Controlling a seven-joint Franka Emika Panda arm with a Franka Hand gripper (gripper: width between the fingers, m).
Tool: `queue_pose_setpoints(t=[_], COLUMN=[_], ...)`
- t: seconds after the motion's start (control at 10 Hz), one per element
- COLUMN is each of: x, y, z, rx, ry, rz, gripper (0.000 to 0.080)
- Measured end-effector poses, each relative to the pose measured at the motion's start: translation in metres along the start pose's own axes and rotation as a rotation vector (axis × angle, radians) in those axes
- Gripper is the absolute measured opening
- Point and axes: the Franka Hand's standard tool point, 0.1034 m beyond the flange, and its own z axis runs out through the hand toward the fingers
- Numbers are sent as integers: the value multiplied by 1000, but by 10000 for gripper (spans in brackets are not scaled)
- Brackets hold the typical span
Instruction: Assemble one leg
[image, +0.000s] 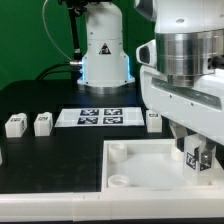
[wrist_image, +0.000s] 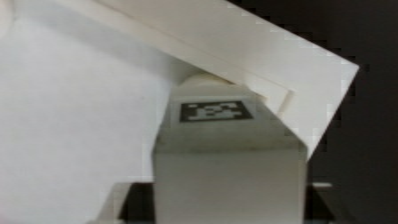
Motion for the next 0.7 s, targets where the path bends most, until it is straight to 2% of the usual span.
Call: queue_pose_setpoints(t=[0.2,0.3,0.4,0.5,0.6,0.7], x=[0,-2,-6,-9,-12,-15], y=[0,0,-1,-1,-2,-3], z=[0,1,1,1,1,1], rx=[0,-1,-2,-1,0,1], ry=[0,-1,-2,-3,-5,-5], rz=[-76,-78,-102,-255,-391,-509], gripper=[294,450,575,575,634,645])
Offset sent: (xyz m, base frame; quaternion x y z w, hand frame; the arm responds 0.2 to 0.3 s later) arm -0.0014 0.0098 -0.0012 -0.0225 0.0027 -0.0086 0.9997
